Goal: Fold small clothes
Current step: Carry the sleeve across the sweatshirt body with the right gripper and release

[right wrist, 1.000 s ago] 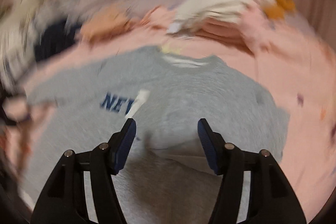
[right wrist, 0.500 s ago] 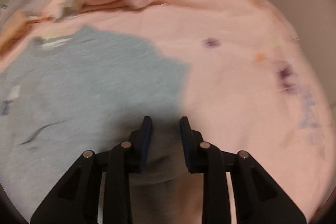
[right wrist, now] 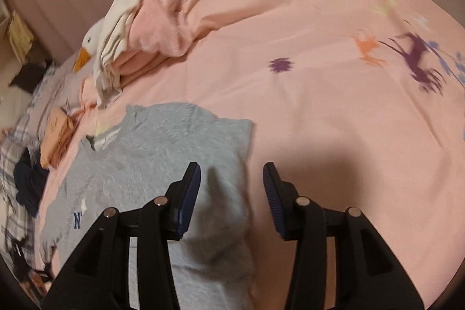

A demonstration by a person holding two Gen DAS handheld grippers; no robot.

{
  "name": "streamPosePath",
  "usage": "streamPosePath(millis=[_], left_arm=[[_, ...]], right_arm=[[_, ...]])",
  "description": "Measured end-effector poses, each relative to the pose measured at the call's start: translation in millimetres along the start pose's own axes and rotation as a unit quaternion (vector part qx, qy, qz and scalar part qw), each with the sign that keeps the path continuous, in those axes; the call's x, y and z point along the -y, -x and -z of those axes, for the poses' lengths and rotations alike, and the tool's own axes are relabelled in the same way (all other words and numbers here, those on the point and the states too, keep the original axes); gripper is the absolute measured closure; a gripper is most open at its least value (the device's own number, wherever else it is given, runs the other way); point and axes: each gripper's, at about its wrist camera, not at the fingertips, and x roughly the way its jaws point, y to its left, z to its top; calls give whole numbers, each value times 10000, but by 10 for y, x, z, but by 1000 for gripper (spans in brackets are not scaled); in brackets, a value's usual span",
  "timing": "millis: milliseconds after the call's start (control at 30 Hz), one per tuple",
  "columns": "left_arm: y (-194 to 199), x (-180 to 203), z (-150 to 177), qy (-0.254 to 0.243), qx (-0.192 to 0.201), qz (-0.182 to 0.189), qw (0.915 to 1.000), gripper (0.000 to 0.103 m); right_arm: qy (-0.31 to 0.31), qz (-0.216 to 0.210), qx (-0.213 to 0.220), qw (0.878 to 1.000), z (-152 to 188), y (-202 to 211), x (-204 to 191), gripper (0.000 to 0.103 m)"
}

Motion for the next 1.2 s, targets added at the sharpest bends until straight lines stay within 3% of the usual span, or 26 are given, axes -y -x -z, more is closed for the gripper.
streamPosePath(millis=[33,100,133,200,267,400,467,567,667,733,767,867,1000,1133,1200], left_arm=[[-3,-2,-11,2,46,-26,10000,2],[1,-21,-33,31,171,-119,9998,12],[0,-30,-46,31,220,-191,9996,23],[-11,-65,-81,13,236,-331,9992,49],[-19,-97,-111,-37,224,-446,9987,63],[15,-170,-145,-31,221,-410,9989,65],[11,-178,-159,-54,152,-351,9993,65],[7,-165,-187,-163,93,-367,9992,65],[12,-155,-198,-80,102,-342,9993,65],[39,-149,-205,-91,162,-383,9991,71],[58,-141,-207,-115,204,-419,9988,81],[105,-161,-222,-68,306,-500,9983,87],[134,-138,-216,-135,374,-858,9955,87],[194,150,-157,-720,530,-1178,9890,88],[249,474,-87,-1331,665,-1209,9815,88]], right_arm=[[122,118,-29,9999,-2,-30,-34,59],[361,317,-216,9986,-12,-157,-96,78],[400,316,-255,9984,13,-147,-66,93],[516,328,-146,9980,14,-152,-90,97],[314,119,18,9994,-15,-78,-9,99],[-566,-215,85,9981,-82,-47,354,99],[-1204,-376,122,9919,-78,-62,598,101],[-1450,-431,-193,9883,-57,-159,739,102],[-937,-189,161,9953,-58,47,567,94],[-548,-305,348,9974,-56,207,383,94],[-389,-456,383,9975,-44,266,294,93],[59,-873,253,9958,33,363,-8,86],[476,-1244,-31,9911,240,311,-291,85],[810,-643,-512,9933,442,25,-384,90],[774,-498,-546,9943,482,-45,-305,92]])
